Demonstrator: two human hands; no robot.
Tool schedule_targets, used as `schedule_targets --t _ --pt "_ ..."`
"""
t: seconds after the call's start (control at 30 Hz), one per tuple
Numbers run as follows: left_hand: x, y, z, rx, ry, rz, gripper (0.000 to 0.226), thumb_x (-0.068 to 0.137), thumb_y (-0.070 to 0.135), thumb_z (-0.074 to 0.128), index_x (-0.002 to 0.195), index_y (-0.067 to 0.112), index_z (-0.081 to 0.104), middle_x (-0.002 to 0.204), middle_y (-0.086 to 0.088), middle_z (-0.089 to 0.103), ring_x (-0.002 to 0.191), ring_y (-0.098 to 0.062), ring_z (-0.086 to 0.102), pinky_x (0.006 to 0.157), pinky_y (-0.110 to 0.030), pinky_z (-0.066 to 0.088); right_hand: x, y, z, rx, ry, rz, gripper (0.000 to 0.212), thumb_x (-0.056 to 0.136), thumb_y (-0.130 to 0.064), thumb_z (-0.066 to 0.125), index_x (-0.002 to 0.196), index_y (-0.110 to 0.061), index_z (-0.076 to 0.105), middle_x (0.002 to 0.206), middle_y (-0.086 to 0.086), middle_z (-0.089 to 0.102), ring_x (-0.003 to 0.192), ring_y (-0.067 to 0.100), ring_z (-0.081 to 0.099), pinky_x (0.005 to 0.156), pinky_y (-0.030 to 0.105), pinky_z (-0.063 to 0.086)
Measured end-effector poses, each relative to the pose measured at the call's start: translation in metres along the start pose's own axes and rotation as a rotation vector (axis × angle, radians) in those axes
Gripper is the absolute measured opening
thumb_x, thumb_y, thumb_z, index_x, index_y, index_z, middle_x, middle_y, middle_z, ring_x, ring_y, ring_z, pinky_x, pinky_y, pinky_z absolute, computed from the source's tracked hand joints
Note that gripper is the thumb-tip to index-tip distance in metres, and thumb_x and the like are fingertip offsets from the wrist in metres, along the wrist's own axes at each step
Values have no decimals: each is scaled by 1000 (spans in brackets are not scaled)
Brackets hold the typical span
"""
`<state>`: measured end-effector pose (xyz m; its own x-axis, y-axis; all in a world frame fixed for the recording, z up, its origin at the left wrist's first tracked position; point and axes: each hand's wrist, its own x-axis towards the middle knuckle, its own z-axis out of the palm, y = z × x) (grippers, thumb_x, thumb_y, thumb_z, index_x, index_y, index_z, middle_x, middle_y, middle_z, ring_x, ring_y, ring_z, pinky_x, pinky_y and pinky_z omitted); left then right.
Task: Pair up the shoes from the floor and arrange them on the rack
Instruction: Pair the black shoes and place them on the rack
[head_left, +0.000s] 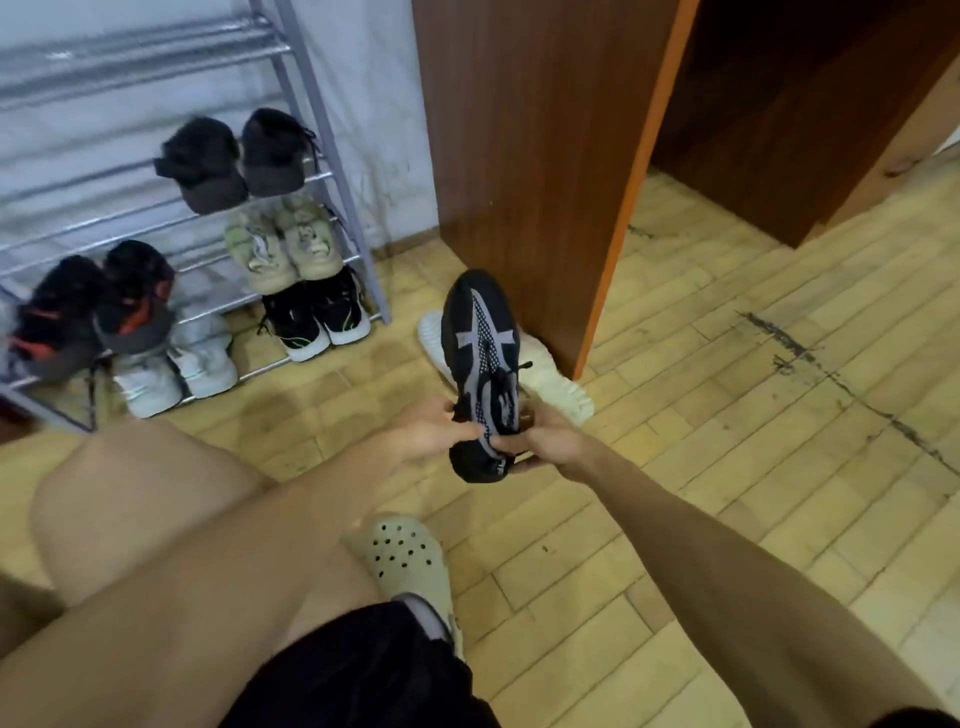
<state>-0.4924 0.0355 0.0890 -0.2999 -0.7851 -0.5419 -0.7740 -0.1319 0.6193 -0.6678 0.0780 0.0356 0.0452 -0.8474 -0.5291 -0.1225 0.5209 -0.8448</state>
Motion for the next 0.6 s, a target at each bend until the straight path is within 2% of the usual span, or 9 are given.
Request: schedule_targets --t 0.1,0.13,0.2,0.27,0.37,0.43,0.5,0.6 --pt "-13 4 -47 -97 239 64 46 79 34 73 114 7 60 109 -8 67 88 -18 61 63 -24 49 6 -65 23 -32 -46 -79 57 77 -12 80 126 -6 52 122 12 64 108 27 65 81 45 60" --pt "-18 4 -64 -134 313 85 42 77 29 75 109 5 62 106 -10 69 87 -20 63 63 -26 50 8 -86 31 -55 -59 -108 57 77 -12 80 126 -5 52 122 13 64 108 27 65 81 45 60" --pt "-29 0 -101 -217 406 103 36 75 21 78 101 1 63 102 -14 71 92 -27 67 75 -39 56 10 -125 50 -92 -81 -169 58 77 -14 80 126 -4 50 121 13 64 106 26 66 81 45 60" --pt "-42 -6 -140 -274 459 96 34 75 19 77 101 1 66 100 -14 72 92 -29 69 80 -46 57 11 -165 72 -127 -106 -241 56 78 -16 79 126 -7 52 119 10 63 104 24 66 79 44 61" --pt "-66 -24 -197 -388 571 79 29 75 13 77 100 0 67 98 -15 72 90 -30 70 77 -45 59 13 -223 111 -170 -173 -325 41 81 -13 74 120 -18 60 113 3 69 100 19 68 76 39 62" --pt "-87 -40 -231 -422 671 100 24 74 12 77 95 2 69 94 -12 73 86 -27 70 72 -40 60 12 -258 141 -219 -256 -353 31 83 -7 69 106 -27 66 99 -7 76 91 12 72 71 32 62" --pt "-111 -59 -259 -466 744 115 16 73 10 77 87 8 69 92 -9 73 87 -25 70 75 -39 60 10 -287 177 -285 -311 -385 34 82 -3 68 95 -34 67 91 -10 77 85 7 73 67 27 60" --pt "-142 -90 -288 -576 794 112 18 75 5 73 92 5 67 94 -11 72 90 -28 70 77 -45 59 13 -314 236 -354 -328 -439 33 81 3 70 101 -23 66 100 0 74 83 16 74 68 34 62"
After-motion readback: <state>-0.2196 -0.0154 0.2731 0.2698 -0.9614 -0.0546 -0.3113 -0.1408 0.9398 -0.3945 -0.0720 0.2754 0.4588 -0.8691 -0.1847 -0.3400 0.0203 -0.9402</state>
